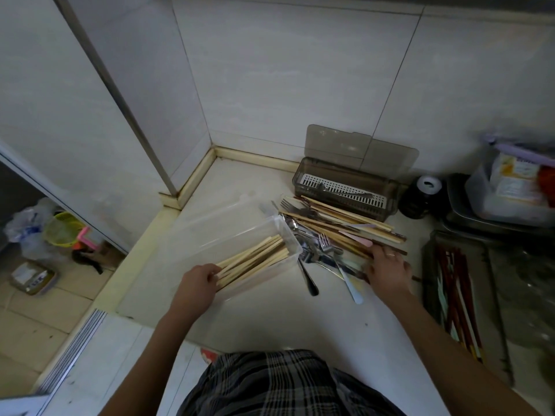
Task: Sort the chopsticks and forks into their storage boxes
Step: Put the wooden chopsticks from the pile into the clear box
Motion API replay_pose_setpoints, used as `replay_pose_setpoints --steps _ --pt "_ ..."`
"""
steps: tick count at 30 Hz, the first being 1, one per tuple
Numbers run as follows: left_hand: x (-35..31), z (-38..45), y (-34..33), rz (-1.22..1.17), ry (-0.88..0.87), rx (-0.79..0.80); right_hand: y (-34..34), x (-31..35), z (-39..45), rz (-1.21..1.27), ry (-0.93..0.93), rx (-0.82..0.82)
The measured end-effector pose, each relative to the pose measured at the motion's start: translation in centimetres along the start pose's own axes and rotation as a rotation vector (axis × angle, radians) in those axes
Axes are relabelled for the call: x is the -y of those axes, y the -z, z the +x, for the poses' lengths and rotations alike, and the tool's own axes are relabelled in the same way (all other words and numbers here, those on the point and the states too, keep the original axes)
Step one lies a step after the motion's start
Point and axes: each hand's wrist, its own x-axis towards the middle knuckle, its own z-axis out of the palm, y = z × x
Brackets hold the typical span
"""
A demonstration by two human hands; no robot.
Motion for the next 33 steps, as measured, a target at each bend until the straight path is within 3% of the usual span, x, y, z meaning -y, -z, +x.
replay_pose_setpoints --steps 6,12,16,19,22,25,28,30,33 --pt "-0.1 0.6 0.1 -0.077 0.092 0.07 -0.7 0.0 -0.4 0.012 -0.076 0.038" --pt "-0.2 0.9 0.0 -0.103 0.081 0.061 -0.3 -0.7 -1.7 0.182 -0.052 -0.239" --pt "-1.0 0.1 -0.2 -0.083 -0.039 -0.131 0.2 0.2 -2.7 0.262 -0.004 -0.416" --pt "-2.7 -0.9 -0.1 -0.07 -0.226 -0.364 0.5 1.5 -2.8 0.293 0.166 -0.499" --pt "-5.3 -1.8 0.4 -0.054 -0.417 -0.451 0.6 3.2 -3.0 0.25 0.377 -0.534" --pt "-7.4 -1.9 0.2 0.095 -0.617 -0.387 0.8 4.8 -3.4 0.242 0.575 -0.51" --pt "-8.3 -1.5 -0.7 0.232 -0.701 -0.24 1.0 5.9 -3.7 0.309 0.651 -0.486" --pt "-7.9 -1.3 -1.2 0.257 -0.679 -0.178 1.2 6.1 -3.8 0.368 0.616 -0.444" --pt "-6.4 -1.2 -0.9 0.195 -0.597 -0.172 0.8 4.5 -3.4 0.454 0.396 -0.43"
